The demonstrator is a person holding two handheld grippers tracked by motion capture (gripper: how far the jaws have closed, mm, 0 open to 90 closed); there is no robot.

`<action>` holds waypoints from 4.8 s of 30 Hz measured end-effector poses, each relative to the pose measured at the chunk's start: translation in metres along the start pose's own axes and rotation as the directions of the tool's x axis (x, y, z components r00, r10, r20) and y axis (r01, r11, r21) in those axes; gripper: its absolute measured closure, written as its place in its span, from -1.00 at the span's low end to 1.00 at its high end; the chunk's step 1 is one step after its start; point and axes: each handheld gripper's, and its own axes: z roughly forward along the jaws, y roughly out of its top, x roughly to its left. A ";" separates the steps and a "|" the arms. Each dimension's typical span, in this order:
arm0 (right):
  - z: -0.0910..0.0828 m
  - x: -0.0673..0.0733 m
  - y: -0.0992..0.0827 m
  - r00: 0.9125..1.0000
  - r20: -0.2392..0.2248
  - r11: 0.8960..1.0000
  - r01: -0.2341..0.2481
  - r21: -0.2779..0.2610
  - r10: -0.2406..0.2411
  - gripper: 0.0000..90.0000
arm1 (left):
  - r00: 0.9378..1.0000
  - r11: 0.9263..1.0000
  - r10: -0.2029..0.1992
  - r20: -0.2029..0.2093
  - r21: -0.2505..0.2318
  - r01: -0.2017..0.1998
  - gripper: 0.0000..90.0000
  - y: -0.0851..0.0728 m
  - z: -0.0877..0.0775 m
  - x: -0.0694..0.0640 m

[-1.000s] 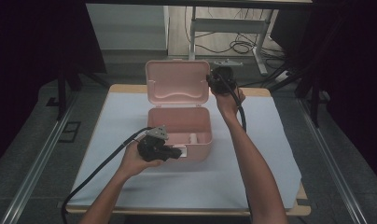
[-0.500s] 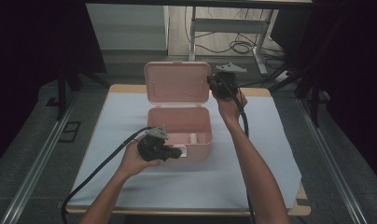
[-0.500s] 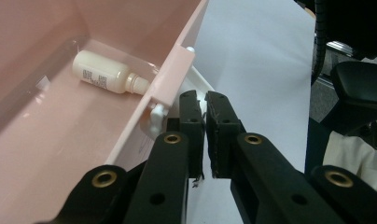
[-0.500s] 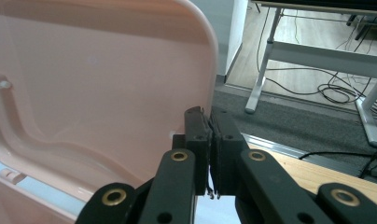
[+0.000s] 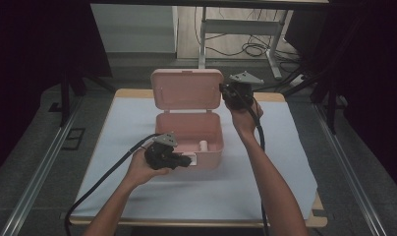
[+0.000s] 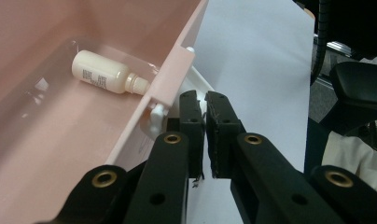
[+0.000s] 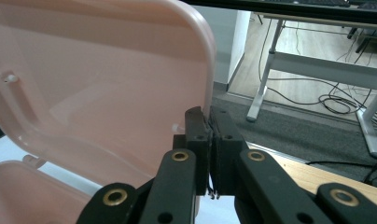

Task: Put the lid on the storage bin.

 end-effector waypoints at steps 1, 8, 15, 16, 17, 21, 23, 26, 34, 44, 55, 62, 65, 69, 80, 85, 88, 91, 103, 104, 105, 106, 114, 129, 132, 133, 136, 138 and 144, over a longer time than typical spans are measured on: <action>-0.001 0.000 0.000 1.000 -0.001 1.000 0.002 -0.001 -0.002 0.95 | 1.000 1.000 0.001 -0.001 0.001 -0.001 0.91 0.000 0.000 0.000; -0.012 0.004 -0.006 1.000 -0.002 0.999 0.031 -0.019 -0.032 0.94 | 1.000 1.000 0.006 -0.004 0.002 -0.006 0.91 0.000 0.000 0.000; -0.022 0.006 -0.015 0.999 -0.011 0.998 0.043 -0.040 -0.044 0.95 | 1.000 1.000 0.000 -0.006 -0.004 0.000 0.91 0.000 0.000 -0.001; -0.024 0.007 -0.017 0.999 -0.015 0.998 0.045 -0.044 -0.046 0.95 | 1.000 1.000 -0.004 -0.006 -0.008 0.004 0.91 0.000 0.000 -0.001; -0.025 0.007 -0.018 0.999 -0.016 0.998 0.048 -0.047 -0.049 0.94 | 1.000 1.000 0.000 -0.006 -0.004 0.000 0.91 0.000 0.000 -0.001; -0.032 0.009 -0.022 0.997 -0.031 0.997 0.063 -0.049 -0.065 0.93 | 1.000 1.000 -0.012 -0.006 -0.011 0.012 0.91 -0.001 0.000 -0.002; -0.035 0.008 -0.024 0.997 -0.043 0.997 0.069 -0.047 -0.071 0.92 | 1.000 1.000 -0.012 -0.007 -0.011 0.012 0.91 -0.001 0.000 -0.002; -0.041 0.007 -0.029 0.995 -0.072 0.997 0.065 -0.041 -0.068 0.90 | 1.000 1.000 -0.011 -0.007 -0.011 0.011 0.91 -0.001 0.000 -0.002; -0.052 0.004 -0.037 0.990 -0.140 0.999 0.028 -0.028 -0.032 0.86 | 1.000 1.000 -0.006 -0.009 -0.010 0.006 0.91 -0.001 0.000 -0.002; -0.066 -0.001 -0.045 0.974 -0.225 0.999 -0.036 -0.021 0.030 0.84 | 1.000 1.000 0.000 -0.014 -0.005 0.000 0.90 -0.001 0.000 -0.002; -0.075 -0.002 -0.061 0.958 -0.283 0.999 -0.044 0.025 0.049 0.81 | 1.000 1.000 -0.003 -0.019 -0.012 0.002 0.90 -0.001 0.001 -0.003; -0.080 -0.004 -0.069 0.945 -0.316 0.996 -0.064 0.063 0.080 0.80 | 1.000 1.000 -0.004 -0.020 -0.013 0.004 0.90 -0.001 0.001 -0.003; -0.082 -0.004 -0.073 0.942 -0.323 0.995 -0.064 0.079 0.087 0.78 | 1.000 1.000 -0.004 -0.021 -0.012 0.004 0.89 -0.001 0.001 -0.004; -0.084 -0.003 -0.079 0.941 -0.328 0.993 -0.044 0.105 0.077 0.75 | 1.000 1.000 0.004 -0.025 -0.012 -0.004 0.89 -0.001 0.001 -0.004; -0.092 -0.001 -0.102 0.948 -0.319 0.986 0.040 0.161 0.014 0.71 | 1.000 1.000 -0.002 -0.023 -0.012 0.002 0.89 -0.001 0.001 -0.004; -0.099 -0.001 -0.113 0.949 -0.316 0.984 0.064 0.167 -0.008 0.69 | 1.000 1.000 -0.004 -0.024 -0.012 0.004 0.89 -0.001 0.001 -0.004; -0.103 -0.002 -0.119 0.947 -0.322 0.982 0.072 0.173 -0.013 0.68 | 1.000 1.000 -0.005 -0.023 -0.012 0.004 0.89 -0.001 0.001 -0.004; -0.105 -0.004 -0.124 0.945 -0.327 0.983 0.068 0.171 -0.009 0.67 | 1.000 1.000 -0.005 -0.025 -0.012 0.005 0.89 -0.001 0.001 -0.004; -0.107 -0.014 -0.144 0.934 -0.356 0.986 0.038 0.161 0.022 0.50 | 0.999 0.999 0.005 -0.045 -0.031 -0.006 0.84 0.001 -0.004 -0.005; -0.107 -0.015 -0.147 0.933 -0.359 0.987 0.032 0.157 0.026 0.49 | 0.999 0.999 0.011 -0.043 -0.033 -0.013 0.82 0.001 -0.007 -0.005; -0.106 -0.016 -0.151 0.932 -0.360 0.988 0.029 0.155 0.029 0.47 | 0.999 0.999 0.015 -0.046 -0.035 -0.016 0.81 0.001 -0.009 -0.006; -0.107 -0.016 -0.153 0.932 -0.360 0.987 0.026 0.156 0.032 0.46 | 0.999 0.999 0.017 -0.048 -0.038 -0.018 0.79 0.000 -0.011 -0.006; -0.105 -0.020 -0.179 0.943 -0.333 0.982 0.048 0.184 0.016 0.39 | 0.989 0.991 0.010 -0.149 -0.131 -0.029 0.57 -0.012 -0.044 -0.013; -0.110 -0.044 -0.199 0.962 -0.273 0.971 0.062 0.231 0.004 0.18 | 0.945 0.978 -0.150 -0.290 -0.186 0.099 0.30 -0.089 -0.065 -0.006; -0.110 -0.050 -0.204 0.969 -0.247 0.967 0.064 0.248 0.000 0.15 | 0.932 0.982 -0.159 -0.325 -0.147 0.116 0.28 -0.097 -0.061 0.000; -0.109 -0.052 -0.206 0.971 -0.239 0.965 0.060 0.255 0.003 0.14 | 0.929 0.981 -0.166 -0.331 -0.147 0.123 0.28 -0.100 -0.060 0.002; -0.108 -0.056 -0.211 0.975 -0.221 0.962 0.052 0.269 0.010 0.12 | 0.922 0.978 -0.190 -0.336 -0.148 0.148 0.26 -0.110 -0.056 0.006; -0.108 -0.058 -0.214 0.978 -0.209 0.959 0.049 0.281 0.011 0.11 | 0.917 0.977 -0.203 -0.344 -0.139 0.164 0.25 -0.117 -0.053 0.009; -0.111 -0.065 -0.217 0.982 -0.187 0.958 0.033 0.283 0.022 0.09 | 0.908 0.976 -0.210 -0.362 -0.137 0.171 0.22 -0.122 -0.051 0.011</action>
